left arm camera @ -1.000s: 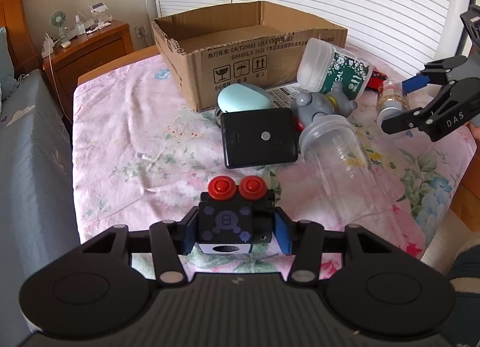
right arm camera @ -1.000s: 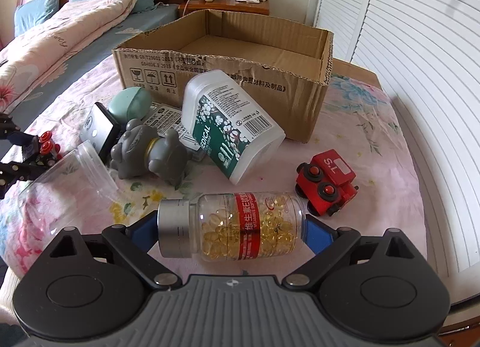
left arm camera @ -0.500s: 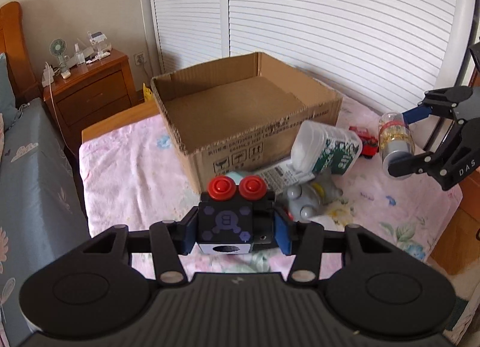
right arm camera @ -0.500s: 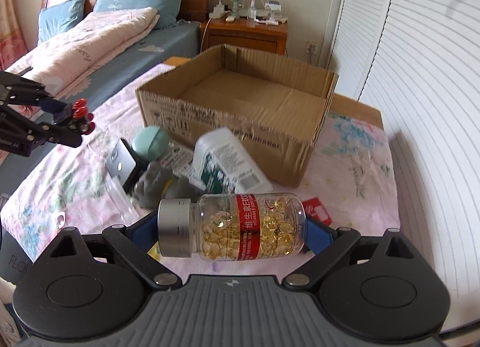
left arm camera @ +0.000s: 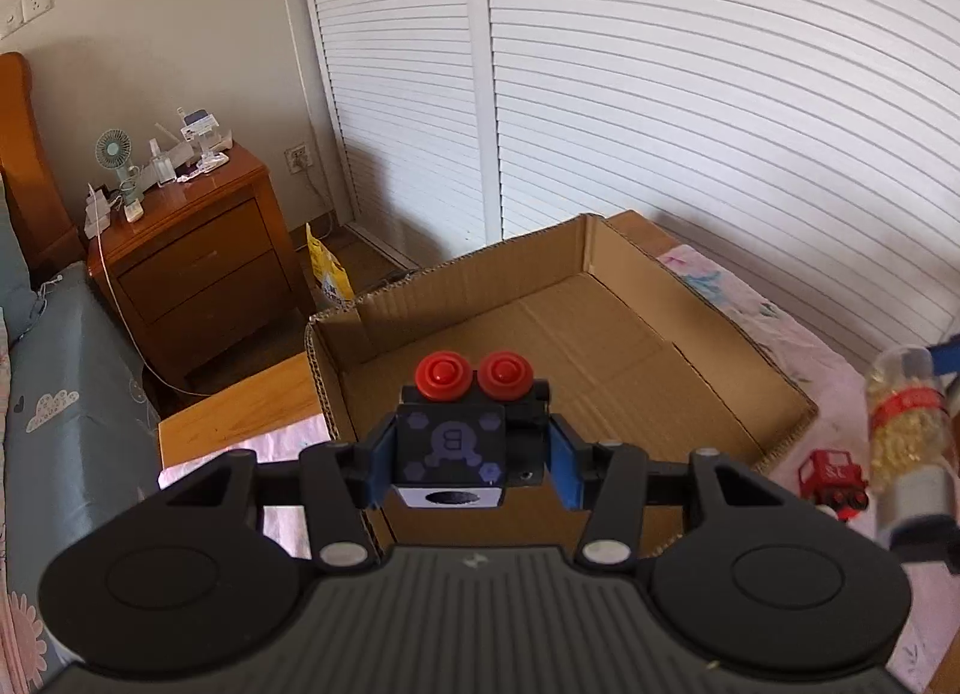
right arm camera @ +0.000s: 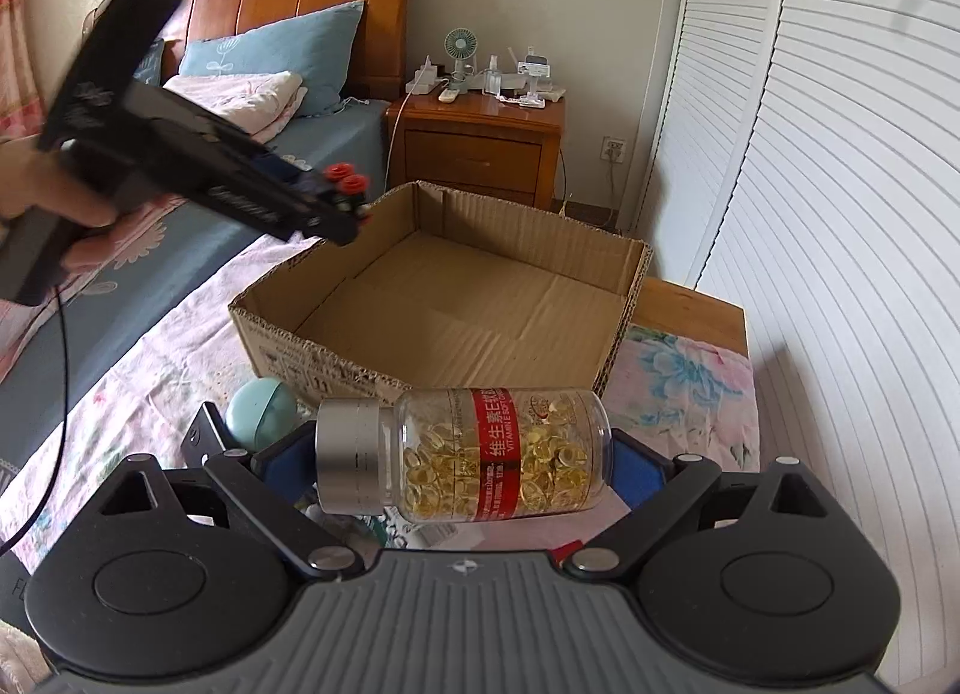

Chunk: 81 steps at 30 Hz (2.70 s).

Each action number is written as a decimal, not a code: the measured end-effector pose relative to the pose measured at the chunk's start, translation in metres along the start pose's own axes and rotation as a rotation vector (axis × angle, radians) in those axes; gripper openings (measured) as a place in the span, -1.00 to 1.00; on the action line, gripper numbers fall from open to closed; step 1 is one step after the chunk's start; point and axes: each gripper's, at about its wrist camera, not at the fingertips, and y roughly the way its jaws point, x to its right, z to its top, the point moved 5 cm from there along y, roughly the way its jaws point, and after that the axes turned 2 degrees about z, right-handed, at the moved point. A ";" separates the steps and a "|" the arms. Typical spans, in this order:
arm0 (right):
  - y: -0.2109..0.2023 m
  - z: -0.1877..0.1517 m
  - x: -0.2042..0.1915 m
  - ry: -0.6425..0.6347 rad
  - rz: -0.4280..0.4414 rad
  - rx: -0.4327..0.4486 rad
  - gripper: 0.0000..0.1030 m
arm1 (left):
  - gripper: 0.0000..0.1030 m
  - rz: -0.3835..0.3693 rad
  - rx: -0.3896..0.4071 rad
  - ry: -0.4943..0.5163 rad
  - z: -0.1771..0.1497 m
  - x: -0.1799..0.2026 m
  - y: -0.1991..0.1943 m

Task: Organize rigid objects
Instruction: 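Lower the cube into the cardboard box and open the left gripper while the right gripper carries the bottle, then lower the capsule bottle into the box and open the right gripper, then move the right gripper to the red S.L toy train while the left gripper grasps the clear jar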

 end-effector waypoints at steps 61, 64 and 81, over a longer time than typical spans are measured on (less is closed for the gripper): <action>0.100 0.086 0.041 0.154 -0.108 -0.056 1.00 | 0.98 0.187 0.119 -0.281 -0.156 0.024 -0.112; 0.092 0.075 0.038 0.167 -0.091 -0.049 1.00 | 0.98 0.208 0.120 -0.251 -0.157 0.030 -0.114; 0.026 -0.048 0.051 0.369 -0.280 -0.052 1.00 | 0.98 0.173 0.097 -0.204 -0.175 0.050 -0.116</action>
